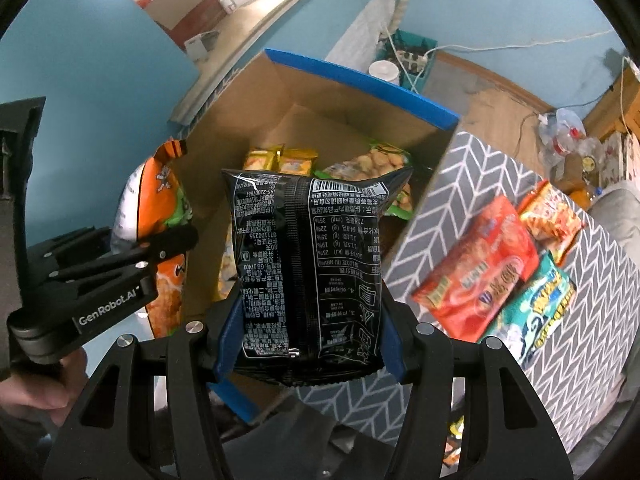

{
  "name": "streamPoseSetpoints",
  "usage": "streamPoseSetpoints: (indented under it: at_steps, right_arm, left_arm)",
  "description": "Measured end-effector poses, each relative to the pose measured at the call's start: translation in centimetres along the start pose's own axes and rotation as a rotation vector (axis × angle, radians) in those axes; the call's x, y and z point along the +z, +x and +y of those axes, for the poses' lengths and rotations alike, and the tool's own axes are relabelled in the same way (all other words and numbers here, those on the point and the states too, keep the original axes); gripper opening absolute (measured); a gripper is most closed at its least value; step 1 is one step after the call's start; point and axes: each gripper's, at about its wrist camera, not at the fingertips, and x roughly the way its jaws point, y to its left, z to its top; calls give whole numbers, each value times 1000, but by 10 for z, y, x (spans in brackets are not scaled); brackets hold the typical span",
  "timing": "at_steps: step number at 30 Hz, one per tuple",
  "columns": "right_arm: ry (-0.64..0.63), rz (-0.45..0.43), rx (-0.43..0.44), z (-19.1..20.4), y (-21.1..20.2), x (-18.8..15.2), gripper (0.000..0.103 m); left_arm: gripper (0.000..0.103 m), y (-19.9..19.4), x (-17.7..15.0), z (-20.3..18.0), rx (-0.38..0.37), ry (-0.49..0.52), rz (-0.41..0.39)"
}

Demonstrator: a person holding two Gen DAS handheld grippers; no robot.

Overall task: Organize snacks
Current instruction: 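Lift both held bags and carry them over the cardboard box, then open both grippers to drop the bags into the box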

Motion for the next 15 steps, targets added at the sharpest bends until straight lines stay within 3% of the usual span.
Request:
streamPoseSetpoints:
  at_steps: [12,15]
  right_arm:
    - [-13,29,-12,11,23,15,57]
    - [-4,33,-13,10,25,17,57]
  left_arm:
    - [37,20,1,15,35,-39,33]
    - [42,20,0,14,52,-30,31]
